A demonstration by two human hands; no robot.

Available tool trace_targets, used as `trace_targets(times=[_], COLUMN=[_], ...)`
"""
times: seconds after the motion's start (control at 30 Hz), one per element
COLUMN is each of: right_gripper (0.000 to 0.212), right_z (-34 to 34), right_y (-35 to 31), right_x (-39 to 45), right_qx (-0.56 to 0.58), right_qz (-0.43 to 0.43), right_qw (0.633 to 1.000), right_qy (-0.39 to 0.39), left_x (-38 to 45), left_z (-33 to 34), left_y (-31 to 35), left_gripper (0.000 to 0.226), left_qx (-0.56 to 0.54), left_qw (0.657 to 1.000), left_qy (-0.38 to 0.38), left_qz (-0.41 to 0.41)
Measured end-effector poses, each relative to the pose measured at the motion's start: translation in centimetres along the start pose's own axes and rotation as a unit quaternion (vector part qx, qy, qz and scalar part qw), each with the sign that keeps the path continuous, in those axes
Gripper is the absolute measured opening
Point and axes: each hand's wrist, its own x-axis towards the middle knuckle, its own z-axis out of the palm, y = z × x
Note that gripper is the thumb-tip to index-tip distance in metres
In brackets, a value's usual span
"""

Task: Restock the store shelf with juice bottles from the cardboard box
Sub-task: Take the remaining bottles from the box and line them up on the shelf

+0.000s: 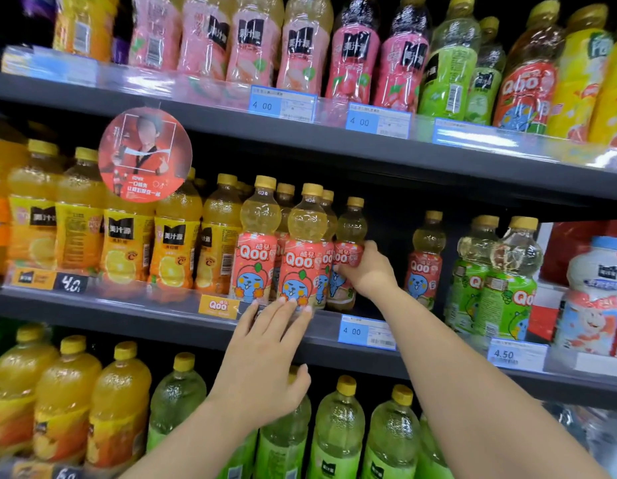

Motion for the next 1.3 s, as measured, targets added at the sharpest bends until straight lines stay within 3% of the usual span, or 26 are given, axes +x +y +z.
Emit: trace_targets(times=[0.2,0.33,0.4,0.6,0.73,1.03,1.3], right_gripper=[0.073,0.055,0.054,0.092,0.103,0.064,0.057], right_z=[-0.5,-4.0,-5.6,-6.2,-6.1,-5.9,-6.6], right_y=[1.5,3.4,4.6,5.9,6.7,6.6,5.0], right_x=[-0.3,-0.3,0.0,1.1,2.3,1.8,-2.4], right_qx=[0.000,-0.081,-0.097,-0.068,-0.027,-0.102,-0.071], right_qz=[0.003,-0.001,0.021,0.066,0.121,0.122,0.021], right_qw=[1.000,0.977,0.964,0.984,0.985,0.981,0.994], right_qy=[-0.014,0.198,0.245,0.149,0.116,0.107,0.076], left_x=[-0.2,-0.1,-0.1,-0.2,-0.2,-0.2,-0.2], left_z=[0.2,0.3,0.4,0.5,0.8,1.2,0.3], left_y=[0.0,0.0,0.1,0.2,0.1,0.3,0.6], left_gripper=[0.074,0.074,0.074,0.075,0.076,0.076,0.076], left_qx=[0.000,0.004,0.004,0.005,0.003,0.008,0.022], left_qw=[1.000,1.000,1.000,1.000,1.000,1.000,1.000], left_qy=[-0.010,-0.016,-0.014,-0.016,-0.012,0.004,-0.012], left_qz=[-0.006,-0.008,-0.009,-0.011,-0.010,-0.010,-0.015])
